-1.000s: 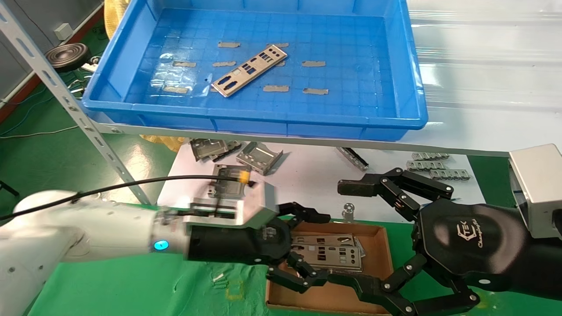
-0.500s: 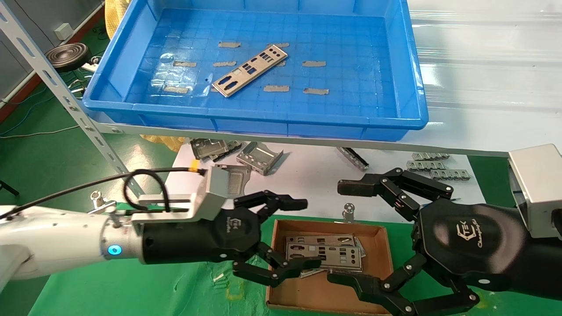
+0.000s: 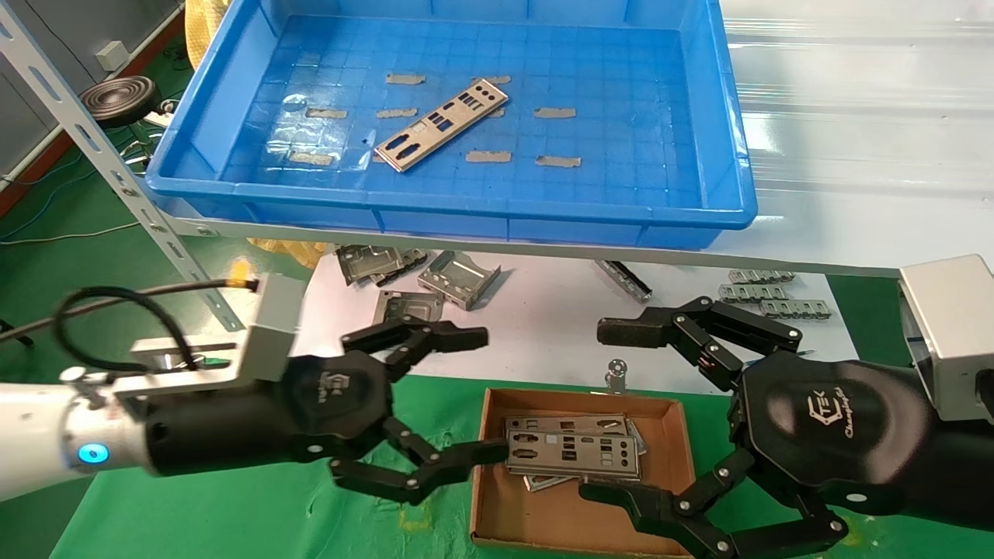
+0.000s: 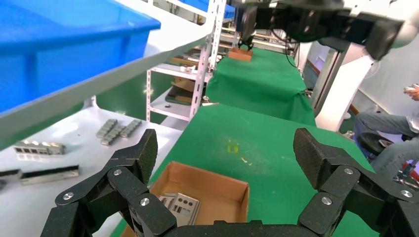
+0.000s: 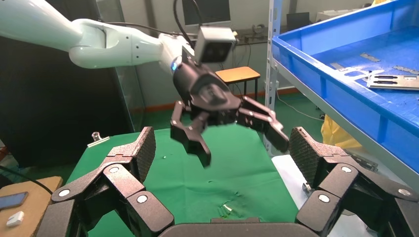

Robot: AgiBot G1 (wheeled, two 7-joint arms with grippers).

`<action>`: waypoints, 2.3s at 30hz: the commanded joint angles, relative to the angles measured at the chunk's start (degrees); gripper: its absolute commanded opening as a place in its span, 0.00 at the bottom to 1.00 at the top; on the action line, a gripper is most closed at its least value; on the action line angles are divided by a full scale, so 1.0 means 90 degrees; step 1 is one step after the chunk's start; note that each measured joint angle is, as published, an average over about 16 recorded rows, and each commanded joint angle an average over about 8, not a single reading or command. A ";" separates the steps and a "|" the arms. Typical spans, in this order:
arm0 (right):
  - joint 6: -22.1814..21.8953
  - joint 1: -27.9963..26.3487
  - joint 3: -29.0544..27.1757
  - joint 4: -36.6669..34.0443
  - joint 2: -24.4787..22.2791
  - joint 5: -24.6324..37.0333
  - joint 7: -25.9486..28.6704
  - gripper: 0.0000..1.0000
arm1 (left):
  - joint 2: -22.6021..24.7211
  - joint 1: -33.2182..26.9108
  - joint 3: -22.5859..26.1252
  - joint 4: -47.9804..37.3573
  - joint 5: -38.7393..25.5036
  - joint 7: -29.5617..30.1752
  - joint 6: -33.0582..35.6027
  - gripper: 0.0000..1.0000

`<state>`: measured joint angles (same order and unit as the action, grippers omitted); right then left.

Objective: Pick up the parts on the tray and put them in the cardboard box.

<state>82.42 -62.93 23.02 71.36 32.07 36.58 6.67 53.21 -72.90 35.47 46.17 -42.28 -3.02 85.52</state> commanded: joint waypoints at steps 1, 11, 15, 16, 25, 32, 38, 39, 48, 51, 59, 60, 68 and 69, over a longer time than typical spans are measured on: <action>0.0000 0.0000 0.0000 0.0000 0.0000 0.0000 0.0000 1.00 | -0.0143 0.0089 -0.0152 0.0215 0.0003 0.0108 0.0001 1.00; 0.0000 0.0000 0.0000 0.0000 0.0000 0.0000 0.0000 1.00 | -0.0859 0.0535 -0.0919 0.1295 0.0020 0.0651 0.0008 1.00; 0.0000 0.0000 0.0000 0.0000 0.0000 0.0000 0.0000 1.00 | -0.1149 0.0716 -0.1229 0.1732 0.0027 0.0870 0.0011 1.00; 0.0000 0.0000 0.0000 0.0000 0.0000 0.0000 0.0000 1.00 | -0.1221 0.0761 -0.1306 0.1841 0.0028 0.0925 0.0012 1.00; 0.0000 0.0000 0.0000 0.0000 0.0000 0.0000 0.0000 1.00 | -0.1848 0.1151 -0.1976 0.2785 0.0043 0.1399 0.0018 1.00; -0.0001 0.0002 0.0000 -0.0001 0.0000 -0.0001 0.0000 1.00 | -0.2135 0.1332 -0.2292 0.3225 0.0048 0.1586 0.0027 1.00; -0.0001 0.0002 0.0000 -0.0001 -0.0001 -0.0002 0.0000 1.00 | -0.2125 0.1331 -0.2279 0.3205 0.0051 0.1574 0.0028 1.00; -0.0001 0.0002 0.0000 -0.0001 -0.0001 -0.0002 0.0000 1.00 | -0.2116 0.1326 -0.2268 0.3191 0.0051 0.1569 0.0028 1.00; -0.0001 0.0002 0.0000 -0.0002 -0.0001 -0.0002 0.0000 1.00 | -0.2063 0.1289 -0.2207 0.3108 0.0051 0.1546 0.0025 1.00; -0.0001 0.0002 0.0000 -0.0002 -0.0001 -0.0002 0.0000 1.00 | -0.2052 0.1281 -0.2195 0.3091 0.0051 0.1542 0.0024 1.00; -0.0001 0.0002 0.0000 -0.0002 -0.0001 -0.0002 0.0000 1.00 | -0.2033 0.1269 -0.2174 0.3062 0.0050 0.1533 0.0021 1.00; -0.0001 0.0002 0.0000 -0.0002 -0.0001 -0.0002 0.0000 1.00 | -0.2031 0.1267 -0.2173 0.3060 0.0049 0.1532 0.0020 1.00; -0.0001 0.0002 0.0000 -0.0002 -0.0001 -0.0002 0.0000 1.00 | -0.2023 0.1263 -0.2164 0.3046 0.0048 0.1529 0.0017 1.00; -0.0001 0.0002 0.0000 -0.0002 -0.0001 -0.0002 0.0000 1.00 | -0.2022 0.1263 -0.2163 0.3044 0.0048 0.1529 0.0017 1.00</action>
<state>82.41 -62.91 23.01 71.34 32.07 36.57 6.67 35.00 -61.53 16.00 73.58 -41.85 10.74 85.68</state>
